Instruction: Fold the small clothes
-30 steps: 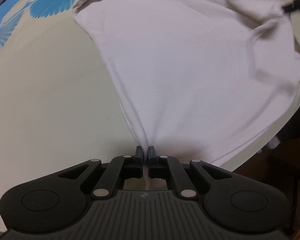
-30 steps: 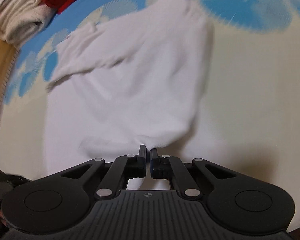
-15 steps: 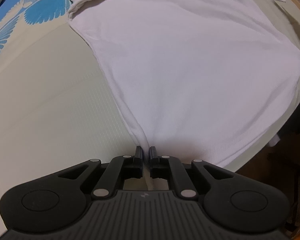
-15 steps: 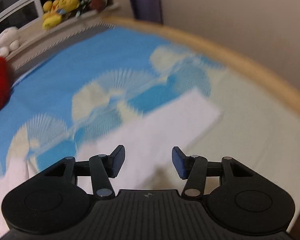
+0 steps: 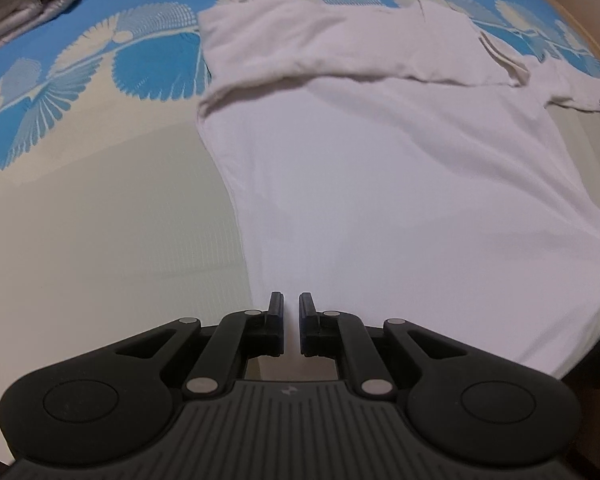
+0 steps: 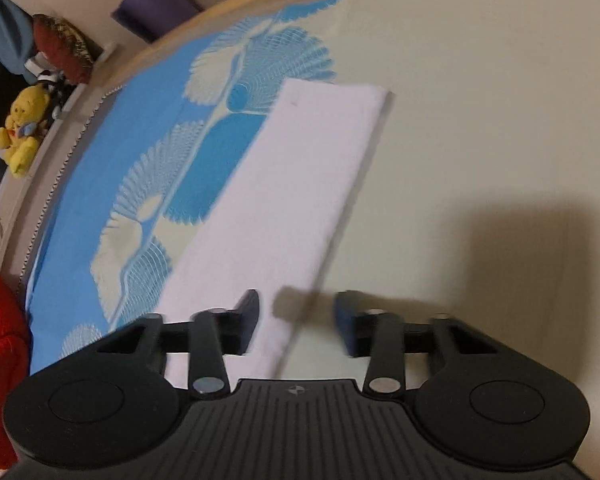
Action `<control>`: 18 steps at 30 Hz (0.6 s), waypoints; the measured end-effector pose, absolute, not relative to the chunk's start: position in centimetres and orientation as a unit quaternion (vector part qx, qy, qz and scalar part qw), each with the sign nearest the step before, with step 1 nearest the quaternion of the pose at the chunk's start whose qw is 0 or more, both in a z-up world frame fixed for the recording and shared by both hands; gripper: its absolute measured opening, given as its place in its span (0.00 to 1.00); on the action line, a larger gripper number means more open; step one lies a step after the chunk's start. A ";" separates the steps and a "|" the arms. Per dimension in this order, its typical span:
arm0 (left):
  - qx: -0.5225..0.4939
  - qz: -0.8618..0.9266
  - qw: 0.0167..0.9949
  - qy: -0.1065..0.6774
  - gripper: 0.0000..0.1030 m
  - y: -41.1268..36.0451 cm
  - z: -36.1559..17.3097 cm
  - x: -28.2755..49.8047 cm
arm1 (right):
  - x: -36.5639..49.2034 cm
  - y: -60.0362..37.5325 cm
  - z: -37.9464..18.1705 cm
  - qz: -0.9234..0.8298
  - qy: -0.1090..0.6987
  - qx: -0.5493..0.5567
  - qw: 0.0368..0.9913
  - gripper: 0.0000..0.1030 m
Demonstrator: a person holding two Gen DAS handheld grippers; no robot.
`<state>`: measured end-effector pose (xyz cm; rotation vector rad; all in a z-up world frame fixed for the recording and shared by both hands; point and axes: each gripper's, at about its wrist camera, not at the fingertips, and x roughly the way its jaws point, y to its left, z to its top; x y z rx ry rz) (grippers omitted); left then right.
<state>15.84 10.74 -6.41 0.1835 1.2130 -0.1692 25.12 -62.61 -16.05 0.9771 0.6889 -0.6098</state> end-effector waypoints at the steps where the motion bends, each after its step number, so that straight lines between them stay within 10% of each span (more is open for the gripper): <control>1: 0.085 -0.075 0.816 0.567 0.08 10.4 -6.2 16.1 | 25.6 -62.4 -15.8 -0.296 0.329 0.433 0.785 0.01; 7: 0.064 -0.067 0.828 0.553 0.08 9.7 -5.4 18.0 | 26.3 -62.7 -15.3 -0.361 0.329 0.376 0.788 0.04; 11: 0.055 -0.074 0.835 0.543 0.08 8.6 -4.7 18.5 | 27.6 -60.2 -14.1 -0.355 0.350 0.283 0.820 0.44; 18: 0.045 -0.081 0.856 0.509 0.08 6.9 -3.0 18.0 | 27.5 -52.2 -8.7 -0.324 0.306 0.167 0.879 0.44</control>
